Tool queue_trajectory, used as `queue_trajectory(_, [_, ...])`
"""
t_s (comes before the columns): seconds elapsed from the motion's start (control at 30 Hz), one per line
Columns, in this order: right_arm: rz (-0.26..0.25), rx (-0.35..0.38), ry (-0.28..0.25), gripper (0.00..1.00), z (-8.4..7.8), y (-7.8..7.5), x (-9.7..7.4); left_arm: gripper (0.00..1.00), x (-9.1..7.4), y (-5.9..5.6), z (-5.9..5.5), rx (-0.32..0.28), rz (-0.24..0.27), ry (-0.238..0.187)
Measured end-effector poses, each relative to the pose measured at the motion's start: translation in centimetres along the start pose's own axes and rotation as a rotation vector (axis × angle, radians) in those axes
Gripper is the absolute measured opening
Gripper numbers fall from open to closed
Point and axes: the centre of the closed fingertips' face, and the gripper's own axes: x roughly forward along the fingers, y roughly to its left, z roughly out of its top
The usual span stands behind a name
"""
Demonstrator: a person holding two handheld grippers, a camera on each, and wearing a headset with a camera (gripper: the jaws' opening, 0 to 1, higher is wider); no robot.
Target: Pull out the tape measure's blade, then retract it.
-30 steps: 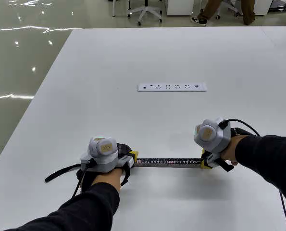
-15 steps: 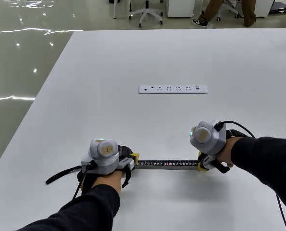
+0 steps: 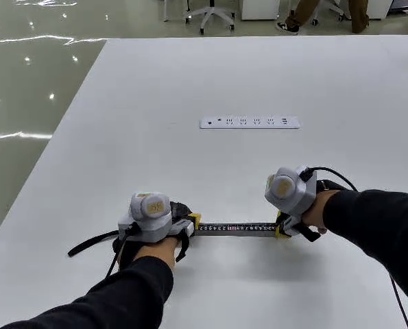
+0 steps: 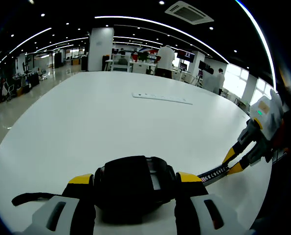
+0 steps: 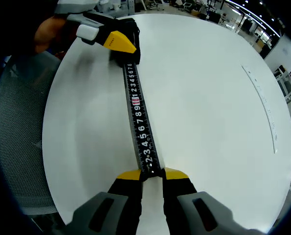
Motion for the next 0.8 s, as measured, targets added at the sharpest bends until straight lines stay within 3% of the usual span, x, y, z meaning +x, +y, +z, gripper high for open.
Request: queue_trajectory(0.8, [0.001,-0.018,0.004,0.11,1.4,0.2,0.3,0.62,0.0,0.0,-0.1,-0.007,0.004,0.003])
